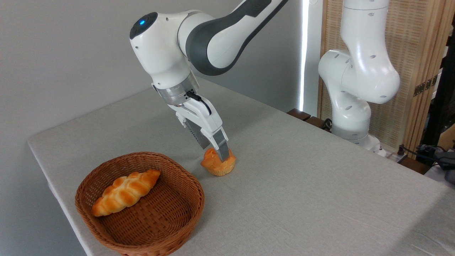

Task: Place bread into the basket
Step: 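Lower the open gripper down onto the round orange bun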

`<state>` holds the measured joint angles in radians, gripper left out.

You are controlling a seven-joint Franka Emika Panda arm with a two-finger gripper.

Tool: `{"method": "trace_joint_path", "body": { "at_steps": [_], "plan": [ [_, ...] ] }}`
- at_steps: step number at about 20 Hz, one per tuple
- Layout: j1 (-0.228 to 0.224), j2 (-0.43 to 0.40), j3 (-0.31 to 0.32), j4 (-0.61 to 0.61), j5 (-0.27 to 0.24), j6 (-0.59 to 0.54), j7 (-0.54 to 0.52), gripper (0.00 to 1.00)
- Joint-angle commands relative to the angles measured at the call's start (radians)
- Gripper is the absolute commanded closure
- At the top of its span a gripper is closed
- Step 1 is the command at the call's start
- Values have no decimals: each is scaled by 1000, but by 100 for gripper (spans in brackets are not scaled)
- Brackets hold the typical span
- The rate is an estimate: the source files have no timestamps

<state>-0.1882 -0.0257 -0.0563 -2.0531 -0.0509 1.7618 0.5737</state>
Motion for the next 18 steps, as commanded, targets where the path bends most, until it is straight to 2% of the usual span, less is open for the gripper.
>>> {"method": "trace_joint_path", "body": {
  "at_steps": [1, 5, 12, 14, 15, 16, 18],
  "plan": [
    [-17, -26, 9, -38, 11, 41, 14, 0],
    [-19, -19, 9, -45, 45, 41, 14, 0],
    [-19, -17, 9, -62, 49, 42, 15, 0],
    [-19, -17, 9, -67, 74, 41, 14, 0],
    [-19, -19, 9, -73, 74, 41, 14, 4],
    [-19, -19, 9, -75, 74, 41, 14, 13],
    [-19, -19, 9, -75, 74, 42, 15, 33]
  ]
}}
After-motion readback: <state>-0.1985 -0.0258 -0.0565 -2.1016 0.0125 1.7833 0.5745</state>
